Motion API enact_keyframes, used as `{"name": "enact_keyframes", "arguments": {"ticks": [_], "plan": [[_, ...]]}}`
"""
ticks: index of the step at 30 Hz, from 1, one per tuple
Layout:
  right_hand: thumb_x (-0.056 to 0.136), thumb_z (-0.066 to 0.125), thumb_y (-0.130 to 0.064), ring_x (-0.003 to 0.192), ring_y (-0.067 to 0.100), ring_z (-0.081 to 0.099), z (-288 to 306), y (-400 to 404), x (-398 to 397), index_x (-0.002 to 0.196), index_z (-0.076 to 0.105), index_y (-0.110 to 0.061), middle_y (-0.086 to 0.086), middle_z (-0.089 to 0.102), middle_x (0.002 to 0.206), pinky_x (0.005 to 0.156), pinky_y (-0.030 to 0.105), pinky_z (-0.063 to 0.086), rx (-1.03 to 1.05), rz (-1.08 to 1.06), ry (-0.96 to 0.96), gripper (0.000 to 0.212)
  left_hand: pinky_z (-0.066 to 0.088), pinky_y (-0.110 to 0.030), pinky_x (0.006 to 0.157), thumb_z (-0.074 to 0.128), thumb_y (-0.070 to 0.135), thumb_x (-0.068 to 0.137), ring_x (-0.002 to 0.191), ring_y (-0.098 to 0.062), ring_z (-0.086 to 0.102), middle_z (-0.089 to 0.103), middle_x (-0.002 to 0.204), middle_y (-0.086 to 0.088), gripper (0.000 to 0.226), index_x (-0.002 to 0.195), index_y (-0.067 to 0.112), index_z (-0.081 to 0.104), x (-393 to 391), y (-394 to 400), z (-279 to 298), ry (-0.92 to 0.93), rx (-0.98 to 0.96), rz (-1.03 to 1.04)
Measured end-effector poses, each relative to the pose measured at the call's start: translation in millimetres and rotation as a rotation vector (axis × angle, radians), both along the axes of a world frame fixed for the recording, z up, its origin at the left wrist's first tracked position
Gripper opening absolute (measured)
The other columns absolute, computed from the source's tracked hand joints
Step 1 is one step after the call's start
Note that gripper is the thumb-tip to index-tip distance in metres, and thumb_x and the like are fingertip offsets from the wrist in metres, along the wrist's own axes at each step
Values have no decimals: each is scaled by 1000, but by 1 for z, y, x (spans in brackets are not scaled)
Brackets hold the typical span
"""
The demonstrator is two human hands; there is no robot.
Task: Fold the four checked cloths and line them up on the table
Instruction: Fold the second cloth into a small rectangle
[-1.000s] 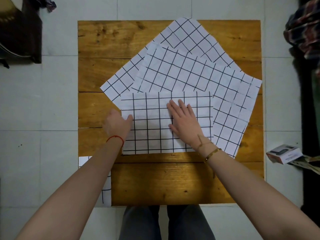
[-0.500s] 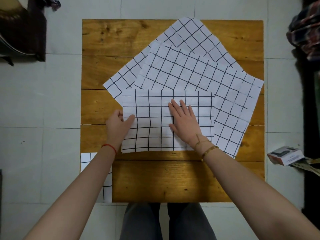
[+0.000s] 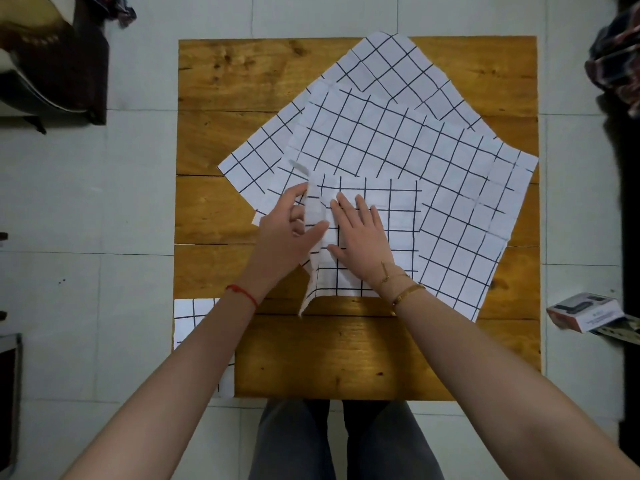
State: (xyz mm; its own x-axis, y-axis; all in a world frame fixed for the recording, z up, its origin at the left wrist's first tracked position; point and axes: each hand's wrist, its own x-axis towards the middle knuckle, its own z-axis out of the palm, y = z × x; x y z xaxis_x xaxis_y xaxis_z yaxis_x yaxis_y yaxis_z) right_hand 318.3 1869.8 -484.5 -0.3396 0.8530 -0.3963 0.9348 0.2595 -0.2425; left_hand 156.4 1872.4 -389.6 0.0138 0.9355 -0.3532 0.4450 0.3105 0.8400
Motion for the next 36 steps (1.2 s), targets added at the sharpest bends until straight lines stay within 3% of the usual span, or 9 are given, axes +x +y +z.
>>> {"name": "enact_keyframes", "arguments": {"ticks": [5,9,12,15,18,22,26,29,36], "plan": [[94,33,-43,137,25,34,10,-4,23,146,37,-13,6,38,150,114,40,30,91,-247,288,61,37,-10,53,71,14,84,46,-4,38,36,55,13,65,142,16,42,39,8,-13,-15,86,-51],[101,41,-34,95,13,63,32,-6,50,108,64,-22,-5,67,102,90,36,51,-89,-838,728,27,44,-16,56,70,22,86,56,-3,49,51,66,10,71,147,18,36,71,10,-23,-65,43,-114],[104,29,-42,74,13,65,41,0,67,93,68,-19,-1,70,85,69,30,54,-247,-1192,964,47,47,-13,68,71,28,86,73,-1,60,62,81,9,78,151,23,28,91,7,-32,-88,-40,-180],[101,28,-52,65,10,56,43,5,80,84,63,-20,-5,61,73,63,26,46,-306,-1342,969,51,46,-15,79,69,32,87,93,-4,62,66,98,7,75,150,25,28,98,2,-42,-107,-78,-220],[96,43,-52,61,13,39,32,7,90,66,48,-17,-5,42,61,63,30,34,-241,-1229,747,46,50,-20,77,63,25,91,88,-7,60,65,97,2,55,141,19,43,89,1,-46,-65,-11,-193],[92,54,-25,59,14,28,23,9,99,64,37,-16,-1,29,58,57,29,25,-141,-1093,626,34,50,-27,65,46,19,98,73,-11,54,59,90,-5,29,125,16,56,60,16,-54,81,126,-99],[92,53,-17,56,12,24,23,18,102,61,27,-18,-3,25,57,52,27,20,-96,-1007,576,39,50,-33,91,45,12,97,103,-16,52,48,112,-1,35,130,21,53,35,49,-69,269,132,-185],[92,53,-16,54,11,23,24,24,102,60,25,-20,-3,24,57,46,20,19,-106,-975,577,42,42,-31,96,47,11,96,112,-26,46,45,120,-11,44,138,21,48,32,70,-78,341,75,-335],[93,54,-20,58,10,22,23,31,103,63,28,-20,-3,24,60,50,22,21,-138,-910,678,40,44,-31,94,40,13,100,90,-19,45,37,125,-13,35,132,17,54,48,97,-80,350,-58,-505]]}}
